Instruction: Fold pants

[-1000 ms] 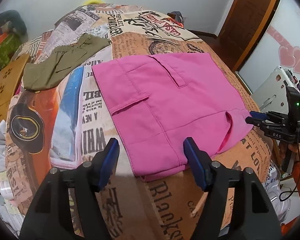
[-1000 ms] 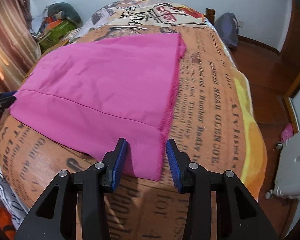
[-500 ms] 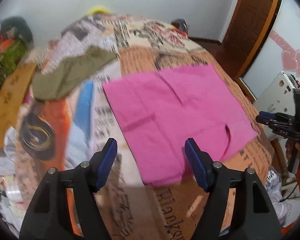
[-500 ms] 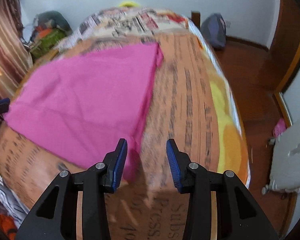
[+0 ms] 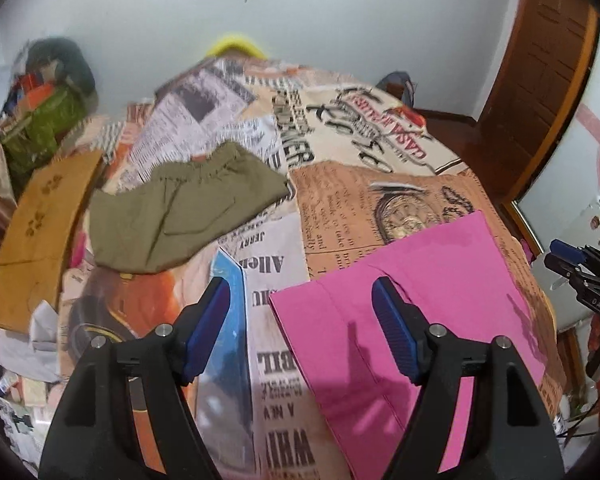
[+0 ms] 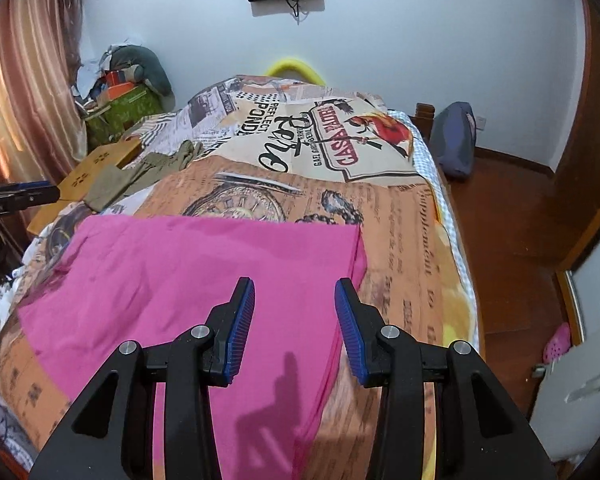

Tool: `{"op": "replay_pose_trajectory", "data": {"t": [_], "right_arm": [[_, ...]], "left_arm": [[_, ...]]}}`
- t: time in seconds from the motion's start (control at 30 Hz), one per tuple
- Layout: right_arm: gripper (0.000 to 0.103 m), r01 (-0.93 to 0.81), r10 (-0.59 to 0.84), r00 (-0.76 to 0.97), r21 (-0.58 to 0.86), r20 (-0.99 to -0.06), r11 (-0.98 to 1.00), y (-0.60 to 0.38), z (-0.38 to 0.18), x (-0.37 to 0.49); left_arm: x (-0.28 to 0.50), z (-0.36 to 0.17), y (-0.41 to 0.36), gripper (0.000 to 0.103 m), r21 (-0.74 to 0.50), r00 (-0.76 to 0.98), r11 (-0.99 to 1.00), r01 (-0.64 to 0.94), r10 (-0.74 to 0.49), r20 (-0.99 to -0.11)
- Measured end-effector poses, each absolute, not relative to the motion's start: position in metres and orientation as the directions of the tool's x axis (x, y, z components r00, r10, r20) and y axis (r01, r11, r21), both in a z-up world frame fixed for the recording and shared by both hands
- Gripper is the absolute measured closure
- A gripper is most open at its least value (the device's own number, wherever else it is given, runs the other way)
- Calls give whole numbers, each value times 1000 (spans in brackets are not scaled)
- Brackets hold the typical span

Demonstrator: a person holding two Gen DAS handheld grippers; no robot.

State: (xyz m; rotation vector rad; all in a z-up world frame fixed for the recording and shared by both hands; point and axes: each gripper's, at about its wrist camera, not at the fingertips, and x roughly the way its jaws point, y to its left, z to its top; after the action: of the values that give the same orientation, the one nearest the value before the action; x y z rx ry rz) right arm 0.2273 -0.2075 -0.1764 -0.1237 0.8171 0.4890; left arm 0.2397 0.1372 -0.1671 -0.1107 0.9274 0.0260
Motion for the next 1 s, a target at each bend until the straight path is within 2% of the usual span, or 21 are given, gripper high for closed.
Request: {"op": "replay_pose_trajectory", "data": {"t": [0.07,0.13,0.23,0.6,0.87,0.9,0.97,1.0], "right_arm": [[65,-462,365,575,78,-732,884,-203,-183,241],[65,-458,361,569,80,-738,885,-202,-190,254],[65,-447,351,557,85,-753,891,-200,-203,275],[65,-412,322,515,100,-794,906,-201,-247,320],[62,-402,333,509,123,-793,907,-205,-257,336],[61,-402,338,505,130,-794,906,-204,-258,338],[60,-404,345,499,139,-795,904,-202,-259,339],[64,-409,347,500,137,-794,902,-201,-258,339]], "left_arm": [[253,-182,143,32,-105,568,991,-81,-41,-822],[260,-193,144,42,-110,546,990,-87,-45,-837],[272,-209,146,46,-100,511,989,-108,-31,-859],[282,-246,149,47,-161,451,980,-116,-93,-888],[282,-248,151,47,-196,445,974,-115,-126,-886],[282,-249,151,48,-194,446,975,-112,-126,-886],[283,-248,148,60,-211,448,973,-96,-147,-882],[283,-248,148,63,-213,447,972,-99,-148,-882]]}}
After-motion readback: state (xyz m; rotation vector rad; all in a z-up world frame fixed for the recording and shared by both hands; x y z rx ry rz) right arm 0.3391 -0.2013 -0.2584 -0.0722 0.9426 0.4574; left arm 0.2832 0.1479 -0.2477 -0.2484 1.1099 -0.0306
